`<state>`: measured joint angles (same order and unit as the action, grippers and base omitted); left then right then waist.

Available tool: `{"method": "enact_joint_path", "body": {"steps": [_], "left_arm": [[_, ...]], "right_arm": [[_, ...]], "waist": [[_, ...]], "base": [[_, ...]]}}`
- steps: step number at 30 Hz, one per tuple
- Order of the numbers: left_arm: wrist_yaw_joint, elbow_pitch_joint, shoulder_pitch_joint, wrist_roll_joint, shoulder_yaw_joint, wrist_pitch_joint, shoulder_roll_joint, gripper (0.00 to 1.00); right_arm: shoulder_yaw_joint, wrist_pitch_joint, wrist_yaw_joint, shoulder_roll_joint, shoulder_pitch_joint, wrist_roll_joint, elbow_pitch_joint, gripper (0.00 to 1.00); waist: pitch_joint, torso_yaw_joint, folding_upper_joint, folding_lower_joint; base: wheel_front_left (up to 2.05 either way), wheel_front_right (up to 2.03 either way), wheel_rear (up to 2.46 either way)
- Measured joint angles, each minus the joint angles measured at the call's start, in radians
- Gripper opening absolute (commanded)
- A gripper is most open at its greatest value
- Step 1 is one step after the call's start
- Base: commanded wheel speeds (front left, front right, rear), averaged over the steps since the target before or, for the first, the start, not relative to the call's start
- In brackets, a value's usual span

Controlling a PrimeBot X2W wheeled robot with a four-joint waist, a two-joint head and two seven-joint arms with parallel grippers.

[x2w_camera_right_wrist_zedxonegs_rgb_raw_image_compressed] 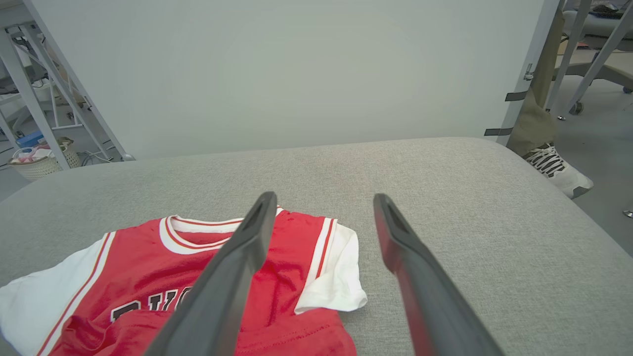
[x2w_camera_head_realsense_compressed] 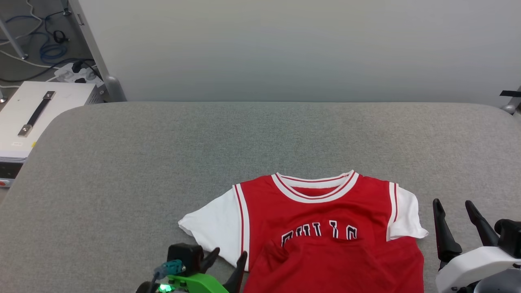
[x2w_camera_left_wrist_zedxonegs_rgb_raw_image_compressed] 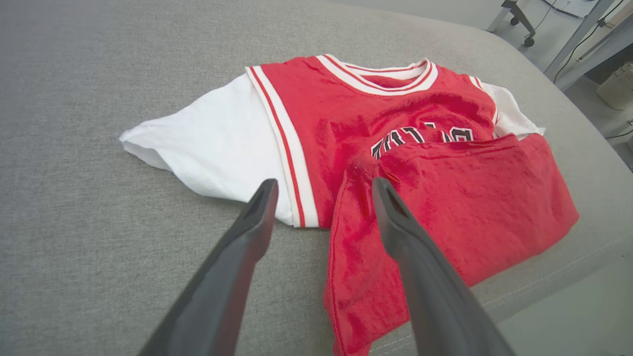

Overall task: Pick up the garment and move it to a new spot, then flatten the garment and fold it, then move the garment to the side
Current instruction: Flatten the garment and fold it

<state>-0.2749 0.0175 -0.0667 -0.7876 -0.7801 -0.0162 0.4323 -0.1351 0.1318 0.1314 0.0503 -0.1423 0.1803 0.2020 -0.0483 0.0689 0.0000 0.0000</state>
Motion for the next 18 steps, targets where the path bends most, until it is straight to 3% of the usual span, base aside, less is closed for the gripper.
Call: {"method": "enact_joint_path", "body": {"steps": [11,15,18], "left_arm": [[-0.099,-0.044,-0.032,0.062,0.13,0.144,0.054,1.0],[-0.103,-0.037,-0.071,0.061,0.17,0.146,0.081,1.0],[-0.079,-0.013,-0.124,0.041,0.183,0.1,0.102,1.0]], "right_arm": [[0.021,0.006,0.0,0.0,0.0,0.0,0.011,1.0],[0.021,0.006,0.0,0.0,0.0,0.0,0.014,1.0],[0.022,0.005,0.0,0.0,0.003,0.0,0.016,1.0]], "waist": [[0.01,0.0,0.0,0.0],[0.025,0.0,0.0,0.0],[0.044,0.001,0.0,0.0]], "base": [[0.0,0.0,0.0],[0.0,0.0,0.0],[0.0,0.0,0.0]]}}
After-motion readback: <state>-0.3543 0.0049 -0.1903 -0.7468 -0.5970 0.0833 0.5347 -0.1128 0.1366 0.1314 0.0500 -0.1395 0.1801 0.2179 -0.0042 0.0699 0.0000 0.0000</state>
